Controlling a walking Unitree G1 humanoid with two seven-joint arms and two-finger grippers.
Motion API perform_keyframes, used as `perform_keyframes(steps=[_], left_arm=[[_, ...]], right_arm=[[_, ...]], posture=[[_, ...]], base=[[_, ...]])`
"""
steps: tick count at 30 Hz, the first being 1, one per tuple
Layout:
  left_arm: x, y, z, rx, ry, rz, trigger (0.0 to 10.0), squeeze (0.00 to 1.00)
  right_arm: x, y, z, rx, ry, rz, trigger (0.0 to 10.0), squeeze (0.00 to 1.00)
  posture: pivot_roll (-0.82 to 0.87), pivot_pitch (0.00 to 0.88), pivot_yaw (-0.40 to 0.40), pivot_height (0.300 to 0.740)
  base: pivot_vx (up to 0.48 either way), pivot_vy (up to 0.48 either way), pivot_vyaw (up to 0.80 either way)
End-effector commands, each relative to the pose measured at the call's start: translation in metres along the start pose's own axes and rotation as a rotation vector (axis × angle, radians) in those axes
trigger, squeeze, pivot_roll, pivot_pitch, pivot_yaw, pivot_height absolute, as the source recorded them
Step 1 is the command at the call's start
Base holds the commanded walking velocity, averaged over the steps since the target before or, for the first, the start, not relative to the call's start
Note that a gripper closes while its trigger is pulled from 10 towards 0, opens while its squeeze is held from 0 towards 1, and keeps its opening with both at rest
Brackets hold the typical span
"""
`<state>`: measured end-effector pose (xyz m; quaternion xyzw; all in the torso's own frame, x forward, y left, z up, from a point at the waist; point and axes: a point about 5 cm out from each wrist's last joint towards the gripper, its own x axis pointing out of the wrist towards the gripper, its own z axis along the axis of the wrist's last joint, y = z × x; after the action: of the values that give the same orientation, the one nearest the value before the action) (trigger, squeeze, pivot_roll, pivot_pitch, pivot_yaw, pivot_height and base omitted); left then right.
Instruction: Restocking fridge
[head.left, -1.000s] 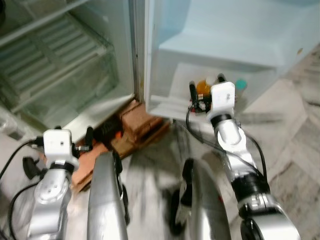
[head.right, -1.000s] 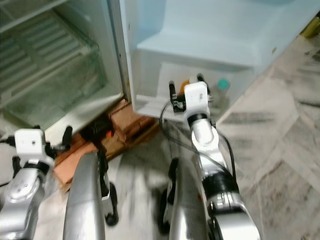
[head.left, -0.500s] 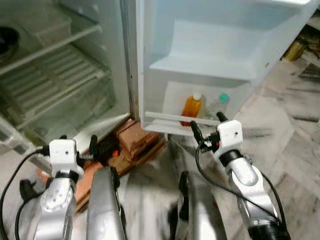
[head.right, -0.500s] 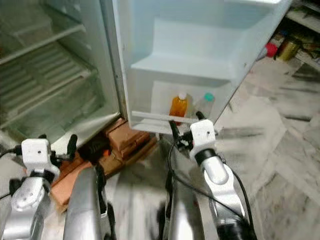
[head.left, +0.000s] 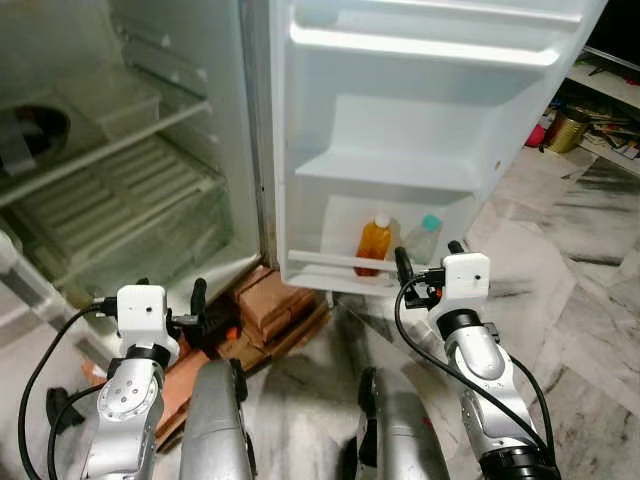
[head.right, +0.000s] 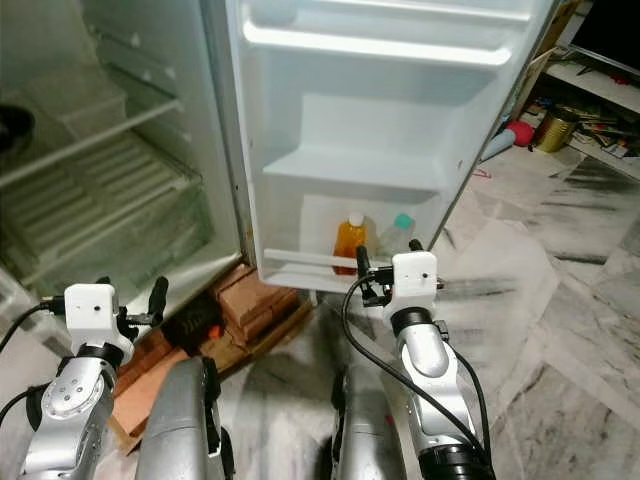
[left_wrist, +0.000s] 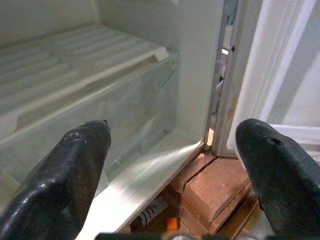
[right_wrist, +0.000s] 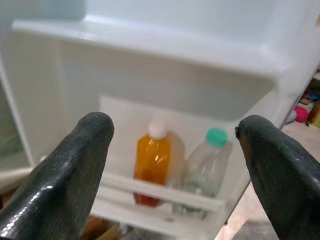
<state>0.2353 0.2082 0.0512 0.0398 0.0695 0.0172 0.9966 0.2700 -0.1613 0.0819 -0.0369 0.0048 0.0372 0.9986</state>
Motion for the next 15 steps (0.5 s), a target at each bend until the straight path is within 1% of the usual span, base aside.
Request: perform_keyframes(steps=[1, 2, 3, 5, 6, 9, 11, 15], left_arm=[[0.007, -0.005, 0.004, 0.008, -0.019, -0.016, 10.0, 0.0], [0.007, -0.005, 0.004, 0.008, -0.019, -0.016, 10.0, 0.0], [0.013, -0.008, 0.006, 0.012, -0.026, -0.023, 10.0, 0.0], [0.014, -0.009, 0.006, 0.014, -0.026, -0.027, 10.0, 0.0], [0.017, -0.009, 0.005, 0.025, -0.023, -0.032, 10.0, 0.0], [0.018, -0.007, 0.004, 0.029, -0.02, -0.028, 10.0, 0.0], [0.022, -0.002, 0.004, 0.042, -0.018, -0.004, 10.0, 0.0], [0.021, 0.003, 0.004, 0.03, -0.02, 0.016, 10.0, 0.0]], right_arm=[[0.005, -0.004, 0.008, -0.016, -0.041, -0.03, 10.0, 0.0], [0.005, -0.004, 0.008, -0.016, -0.041, -0.03, 10.0, 0.0], [0.008, -0.001, 0.007, -0.02, -0.043, -0.027, 10.0, 0.0], [0.009, 0.0, 0.007, -0.021, -0.046, -0.024, 10.0, 0.0], [0.014, 0.004, 0.007, -0.025, -0.054, -0.016, 10.0, 0.0], [0.018, 0.005, 0.008, -0.024, -0.056, -0.02, 10.0, 0.0], [0.021, -0.003, 0.006, -0.002, -0.04, -0.055, 10.0, 0.0], [0.02, -0.012, -0.003, 0.013, 0.001, -0.095, 10.0, 0.0]], posture=[[0.01, 0.0, -0.034, 0.668], [0.01, 0.0, -0.034, 0.668], [0.03, 0.0, -0.03, 0.678], [0.03, 0.0, -0.026, 0.683], [0.02, 0.0, -0.02, 0.693], [0.03, 0.0, -0.013, 0.703], [0.04, 0.0, -0.008, 0.718], [0.04, 0.0, -0.011, 0.738]], base=[[0.0, 0.0, 0.0], [0.0, 0.0, 0.0], [0.0, 0.0, 0.0], [0.0, 0.0, 0.0], [0.0, 0.0, 0.0], [0.0, 0.0, 0.0], [0.0, 0.0, 0.0], [0.0, 0.0, 0.0]])
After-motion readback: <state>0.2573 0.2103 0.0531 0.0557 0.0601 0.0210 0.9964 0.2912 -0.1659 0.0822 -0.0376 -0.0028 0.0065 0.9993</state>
